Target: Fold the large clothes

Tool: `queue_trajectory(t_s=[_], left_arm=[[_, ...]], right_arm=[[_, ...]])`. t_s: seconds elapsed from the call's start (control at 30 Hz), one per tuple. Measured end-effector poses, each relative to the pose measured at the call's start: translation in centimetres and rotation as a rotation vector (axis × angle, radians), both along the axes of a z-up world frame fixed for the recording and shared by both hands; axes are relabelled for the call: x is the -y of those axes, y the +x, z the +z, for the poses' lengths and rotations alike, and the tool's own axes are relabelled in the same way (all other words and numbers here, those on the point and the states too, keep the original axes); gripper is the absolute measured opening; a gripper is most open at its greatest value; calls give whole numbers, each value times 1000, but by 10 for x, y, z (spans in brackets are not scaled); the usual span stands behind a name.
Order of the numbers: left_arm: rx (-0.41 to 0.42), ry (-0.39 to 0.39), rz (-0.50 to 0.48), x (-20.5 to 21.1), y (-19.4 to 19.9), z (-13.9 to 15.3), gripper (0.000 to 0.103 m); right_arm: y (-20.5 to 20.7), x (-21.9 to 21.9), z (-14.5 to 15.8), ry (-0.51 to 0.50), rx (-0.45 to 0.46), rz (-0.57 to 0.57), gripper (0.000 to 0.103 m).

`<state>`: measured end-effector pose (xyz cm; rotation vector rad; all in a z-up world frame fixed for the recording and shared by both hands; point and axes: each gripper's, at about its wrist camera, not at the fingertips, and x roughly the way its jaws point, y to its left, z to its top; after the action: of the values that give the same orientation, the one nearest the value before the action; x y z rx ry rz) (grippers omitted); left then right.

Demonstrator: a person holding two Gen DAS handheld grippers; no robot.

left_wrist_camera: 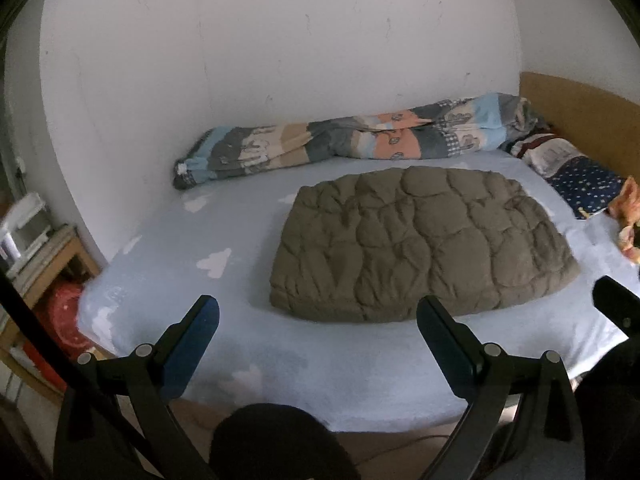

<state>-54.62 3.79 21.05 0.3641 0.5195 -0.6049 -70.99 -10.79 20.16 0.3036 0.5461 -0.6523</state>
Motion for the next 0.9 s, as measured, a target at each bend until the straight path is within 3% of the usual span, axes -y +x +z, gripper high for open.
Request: queue_trajectory(t_s=[0.3,0.9], left_arm=[[-25,37,-50,14,0,-13,99],[-58,61,-30,9,8,-24,99]], right_arm=[[3,13,-14,13,-38,-34,98],[15,10,-25,15,-68,-18,98]])
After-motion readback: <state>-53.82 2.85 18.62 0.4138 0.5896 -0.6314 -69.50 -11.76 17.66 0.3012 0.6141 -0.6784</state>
